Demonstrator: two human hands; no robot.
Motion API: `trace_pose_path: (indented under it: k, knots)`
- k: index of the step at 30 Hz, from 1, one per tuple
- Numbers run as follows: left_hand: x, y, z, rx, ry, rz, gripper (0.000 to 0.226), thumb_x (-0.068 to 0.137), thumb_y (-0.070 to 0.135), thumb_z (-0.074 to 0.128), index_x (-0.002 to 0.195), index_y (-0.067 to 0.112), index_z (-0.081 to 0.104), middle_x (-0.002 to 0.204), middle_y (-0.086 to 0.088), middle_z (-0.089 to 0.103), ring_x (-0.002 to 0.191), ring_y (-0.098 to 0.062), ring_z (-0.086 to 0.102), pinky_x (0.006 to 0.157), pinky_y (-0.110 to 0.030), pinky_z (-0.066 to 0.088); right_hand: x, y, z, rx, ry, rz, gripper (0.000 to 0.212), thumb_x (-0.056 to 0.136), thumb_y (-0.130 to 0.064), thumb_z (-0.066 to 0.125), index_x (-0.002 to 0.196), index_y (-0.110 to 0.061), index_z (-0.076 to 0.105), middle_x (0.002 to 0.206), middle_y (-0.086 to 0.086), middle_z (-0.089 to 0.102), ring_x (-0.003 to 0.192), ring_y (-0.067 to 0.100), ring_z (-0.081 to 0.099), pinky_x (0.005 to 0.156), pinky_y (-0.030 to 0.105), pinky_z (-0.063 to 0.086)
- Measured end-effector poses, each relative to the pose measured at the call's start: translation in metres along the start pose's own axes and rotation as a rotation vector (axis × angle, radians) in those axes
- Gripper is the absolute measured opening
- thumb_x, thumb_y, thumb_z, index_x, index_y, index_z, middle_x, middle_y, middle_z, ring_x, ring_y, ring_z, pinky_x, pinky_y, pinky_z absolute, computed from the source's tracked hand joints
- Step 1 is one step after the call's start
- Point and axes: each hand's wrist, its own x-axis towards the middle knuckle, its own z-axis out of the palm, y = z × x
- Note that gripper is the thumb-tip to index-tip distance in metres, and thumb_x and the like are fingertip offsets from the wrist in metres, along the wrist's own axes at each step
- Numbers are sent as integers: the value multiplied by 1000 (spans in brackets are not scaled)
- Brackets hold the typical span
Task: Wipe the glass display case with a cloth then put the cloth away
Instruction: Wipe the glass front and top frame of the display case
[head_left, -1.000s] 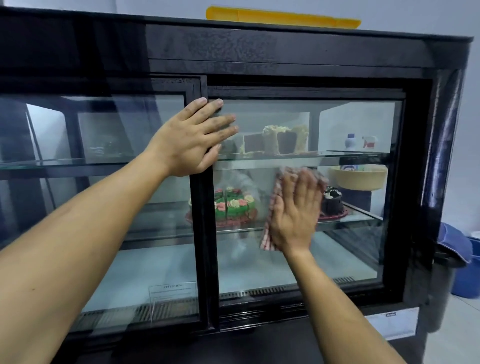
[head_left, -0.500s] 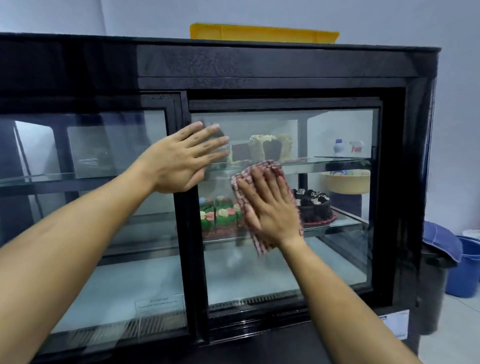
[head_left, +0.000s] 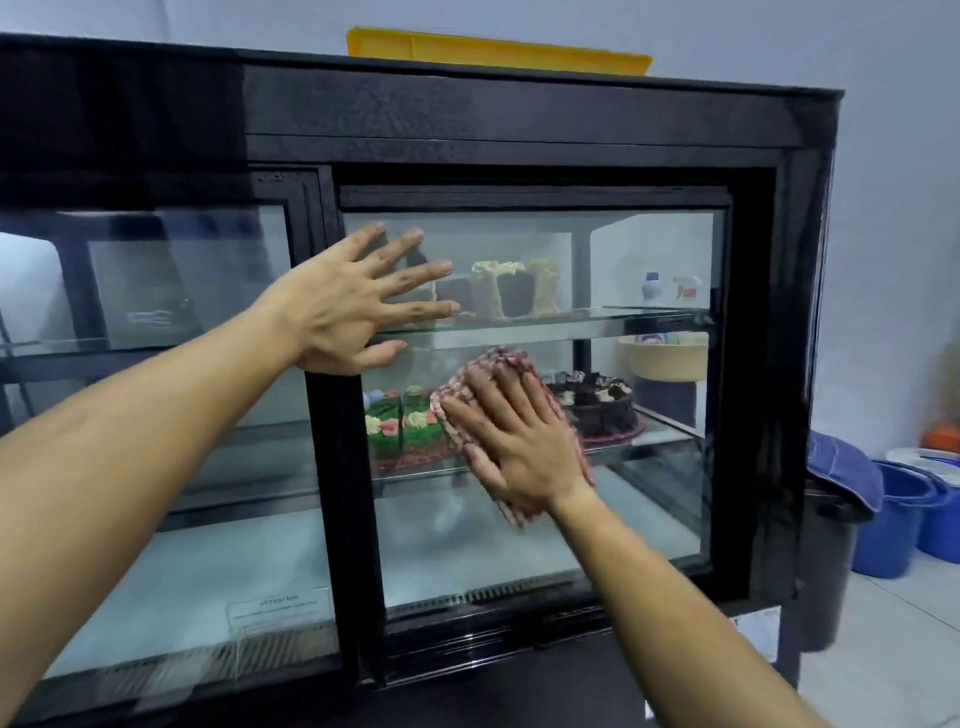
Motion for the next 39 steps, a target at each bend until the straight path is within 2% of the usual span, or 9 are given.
trace_pose_path:
  k: [3,9,11,14,19,25,31,35,39]
  knots:
    - [-2,3,3,25,-3,-17,70,97,62,3,162,44,-12,174,-2,-4,160,-39,-2,128,-57,4,24,76,-23,-66,6,59,58,109,-47,35,164,-28,27,172,15,21,160,31,9,130,55,9]
    - [-1,5,0,23,-9,-22,70,97,61,4,164,43,-6,174,-3,0,160,-40,2,128,-57,6,-66,62,-2,71,203,1108,65,111,-36,25,166,-26,-8,174,19,0,160,42,-4,124,68,11]
    - [0,4,-2,4,-7,-33,70,97,61,8,164,42,1,173,-3,6,160,-41,6,128,-58,9,-76,-3,12,106,129,1082,67,110,-38,24,167,-22,-6,173,21,-2,159,44,-4,125,67,10]
    - [0,5,-5,-23,7,-45,69,98,58,19,165,40,15,172,-6,16,159,-43,13,127,-59,14,-59,-53,22,126,17,679,62,110,-42,28,166,-15,23,172,22,8,159,42,5,128,59,5]
    - [1,5,-2,-20,20,-31,70,98,59,22,165,40,14,172,-6,16,159,-43,11,127,-59,14,34,51,-11,-2,77,352,58,110,-47,29,164,-25,20,171,14,17,158,41,19,129,54,11]
    - [2,5,-2,-26,31,-41,70,98,60,22,164,39,18,171,-7,19,158,-44,15,126,-60,16,-20,164,-25,-6,103,758,61,113,-45,15,167,-17,7,172,23,6,159,43,6,127,64,9]
    - [1,8,0,-8,32,-49,71,97,61,16,165,41,9,173,-4,12,159,-41,9,128,-57,11,-124,90,-5,197,34,1211,68,108,-48,10,167,-15,-5,174,16,-11,160,35,-16,128,47,-17]
    - [0,10,0,-3,32,-55,71,97,62,10,164,43,3,173,-3,7,160,-40,7,128,-56,9,-116,72,4,219,88,1467,71,103,-48,8,166,-16,-1,173,18,-5,160,39,-8,129,52,-8]
    - [1,9,1,-5,21,-50,71,97,61,14,165,42,1,174,-4,9,159,-41,8,127,-58,12,-41,112,-8,142,175,1404,68,108,-44,12,167,-12,3,173,22,-4,159,44,-8,128,57,-7]
